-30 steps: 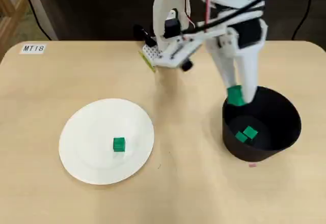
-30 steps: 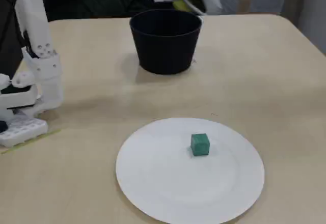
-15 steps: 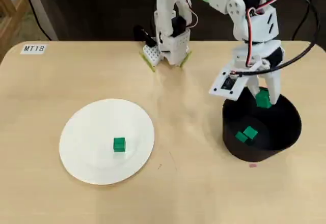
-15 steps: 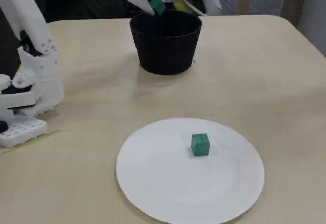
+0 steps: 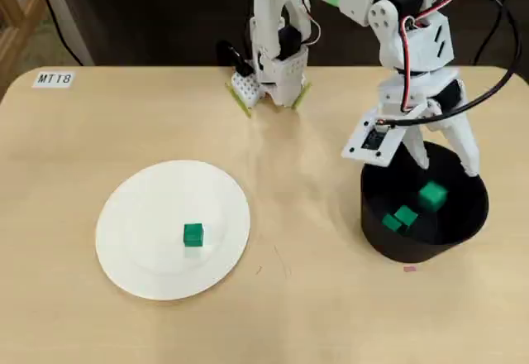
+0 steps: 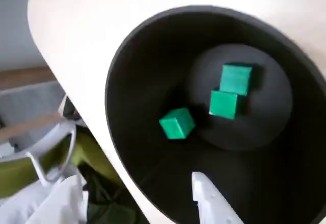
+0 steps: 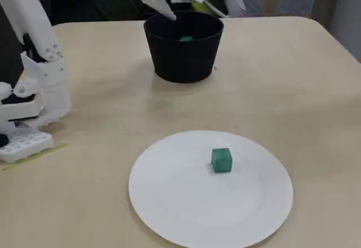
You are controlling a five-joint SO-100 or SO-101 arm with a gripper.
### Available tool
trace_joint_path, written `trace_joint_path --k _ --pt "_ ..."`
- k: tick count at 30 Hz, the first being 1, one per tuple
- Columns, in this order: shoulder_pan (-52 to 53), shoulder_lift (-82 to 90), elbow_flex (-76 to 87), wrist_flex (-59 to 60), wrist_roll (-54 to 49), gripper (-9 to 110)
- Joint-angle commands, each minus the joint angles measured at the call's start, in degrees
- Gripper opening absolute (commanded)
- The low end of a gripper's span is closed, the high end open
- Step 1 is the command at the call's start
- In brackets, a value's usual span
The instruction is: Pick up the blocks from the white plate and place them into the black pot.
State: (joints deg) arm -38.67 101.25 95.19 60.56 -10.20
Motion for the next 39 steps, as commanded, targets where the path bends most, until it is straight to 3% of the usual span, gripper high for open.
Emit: trace_joint_path --k 1,3,9,15,29,39 --pt "2.72 2.2 -1.32 0.7 -1.41 11" --pt "6.59 4.31 -1.58 2.2 -2.29 -2" --pt "29.71 13.62 -1.58 8.44 -9.05 -2" --pt "49.13 9.49 -2.02 15.21 -20.3 -2" --pt "55.37 -13.18 -14.24 27.25 -28.3 -2" --pt "57.57 -19.86 -18.11 26.81 -29.53 -2"
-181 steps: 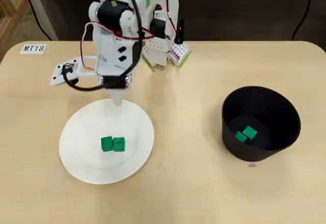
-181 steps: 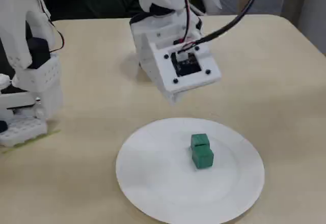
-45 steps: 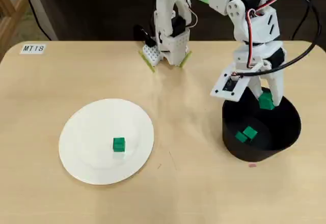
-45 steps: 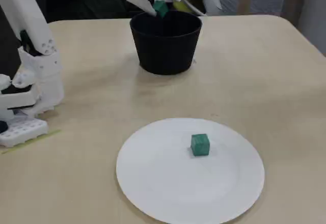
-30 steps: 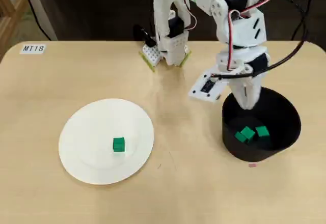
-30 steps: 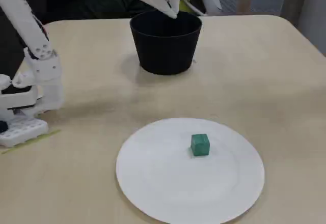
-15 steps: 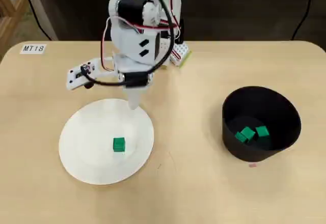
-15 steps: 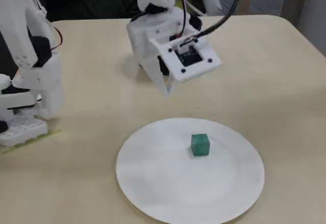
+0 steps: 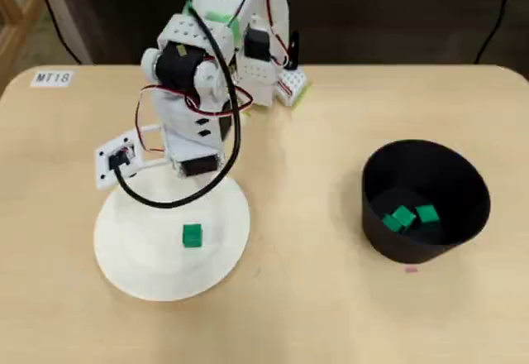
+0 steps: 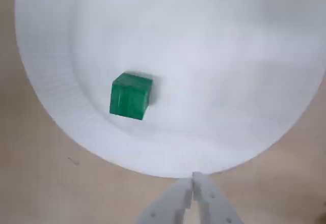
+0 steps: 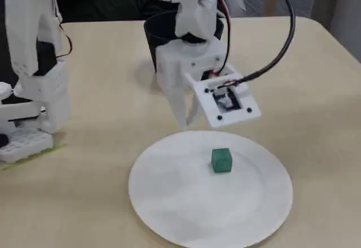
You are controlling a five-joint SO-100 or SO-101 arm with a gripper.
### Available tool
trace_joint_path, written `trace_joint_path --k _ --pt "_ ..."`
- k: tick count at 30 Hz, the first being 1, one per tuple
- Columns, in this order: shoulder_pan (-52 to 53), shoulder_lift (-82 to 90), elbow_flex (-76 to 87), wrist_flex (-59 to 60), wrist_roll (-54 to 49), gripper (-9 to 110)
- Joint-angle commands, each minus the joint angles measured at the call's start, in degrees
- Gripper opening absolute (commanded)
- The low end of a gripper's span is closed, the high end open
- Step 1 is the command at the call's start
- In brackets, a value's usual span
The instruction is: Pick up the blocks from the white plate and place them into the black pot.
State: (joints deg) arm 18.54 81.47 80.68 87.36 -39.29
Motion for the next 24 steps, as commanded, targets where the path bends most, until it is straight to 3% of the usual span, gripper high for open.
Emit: trace_joint_path --k 1,3,7,12,24 --pt "0.09 -0.97 -4.31 0.0 -0.26 -2" --pt "-0.53 -2.81 -5.8 0.26 0.62 -2" --pt "-0.97 -4.75 -7.03 0.7 1.05 16" --pt "-0.53 -5.71 -7.03 0.88 1.93 29" --pt "3.08 -9.05 -7.03 1.14 7.38 33"
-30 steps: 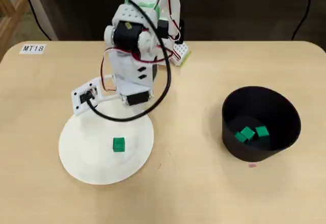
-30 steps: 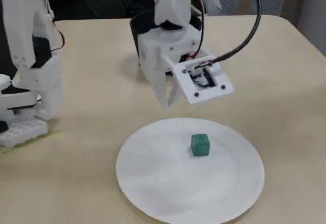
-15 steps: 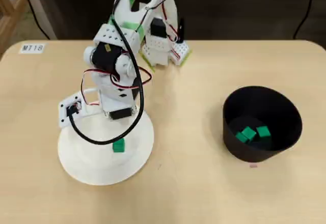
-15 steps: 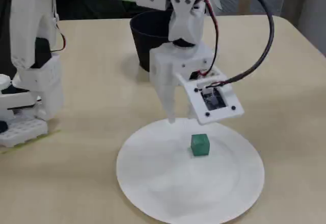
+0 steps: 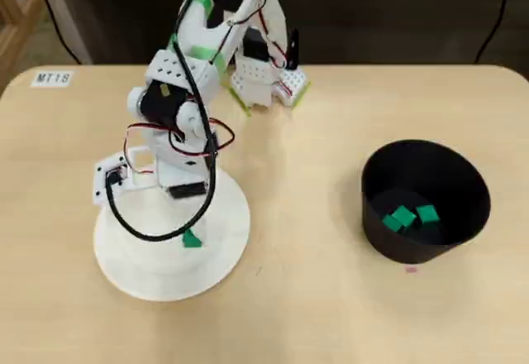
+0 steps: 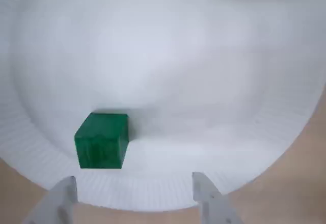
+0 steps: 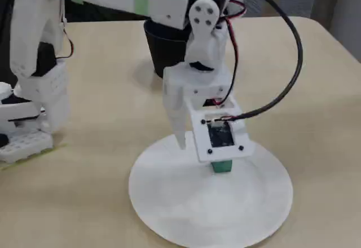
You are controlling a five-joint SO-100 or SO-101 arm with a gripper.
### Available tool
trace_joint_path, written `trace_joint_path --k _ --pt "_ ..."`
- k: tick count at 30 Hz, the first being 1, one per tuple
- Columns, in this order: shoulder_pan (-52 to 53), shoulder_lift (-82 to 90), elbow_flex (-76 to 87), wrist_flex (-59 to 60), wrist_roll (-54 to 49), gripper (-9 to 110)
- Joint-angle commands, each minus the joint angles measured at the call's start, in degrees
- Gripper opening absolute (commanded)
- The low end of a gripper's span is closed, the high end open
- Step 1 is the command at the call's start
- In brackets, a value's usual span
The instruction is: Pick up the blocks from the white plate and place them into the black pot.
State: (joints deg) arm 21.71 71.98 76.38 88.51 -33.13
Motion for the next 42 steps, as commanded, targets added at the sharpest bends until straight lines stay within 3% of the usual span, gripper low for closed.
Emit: trace_joint_path --k 1,24,28,34,42 --pt "-0.09 0.09 -2.72 -0.09 1.67 33" --pt "-0.53 -9.67 -10.72 -0.88 7.03 31" --pt "-0.53 -11.78 -13.62 -0.88 8.0 24" --pt "-0.88 -16.0 -19.69 0.26 10.2 -2" --pt "-2.9 -13.54 -22.59 1.93 9.93 -2"
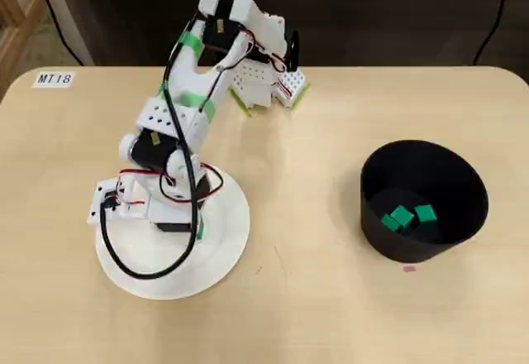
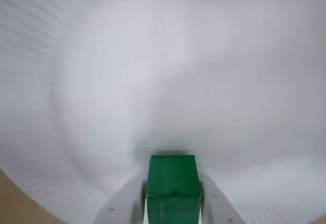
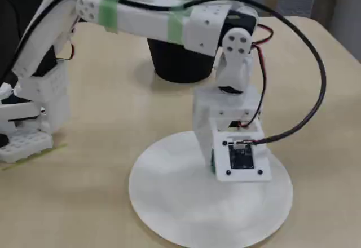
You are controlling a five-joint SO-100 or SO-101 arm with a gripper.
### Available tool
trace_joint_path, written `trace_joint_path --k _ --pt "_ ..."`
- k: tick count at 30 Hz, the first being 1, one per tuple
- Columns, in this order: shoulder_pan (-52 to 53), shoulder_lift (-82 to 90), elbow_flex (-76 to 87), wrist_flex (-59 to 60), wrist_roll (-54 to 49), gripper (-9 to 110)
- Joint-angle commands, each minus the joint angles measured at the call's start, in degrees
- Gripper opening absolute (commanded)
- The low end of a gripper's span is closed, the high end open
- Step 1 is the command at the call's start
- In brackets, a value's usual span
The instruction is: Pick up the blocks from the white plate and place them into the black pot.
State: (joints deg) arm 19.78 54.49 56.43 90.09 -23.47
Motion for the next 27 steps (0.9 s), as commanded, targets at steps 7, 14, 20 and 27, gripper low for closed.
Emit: trace_joint_path --k 7,14,20,27 --pt "-5.01 21.8 -1.14 0.18 3.16 -2" --pt "-18.11 55.02 27.51 -17.4 12.66 -2" --pt "-38.85 63.63 37.44 -19.07 16.08 -2" --pt "-56.95 58.97 41.48 -27.42 18.02 -2"
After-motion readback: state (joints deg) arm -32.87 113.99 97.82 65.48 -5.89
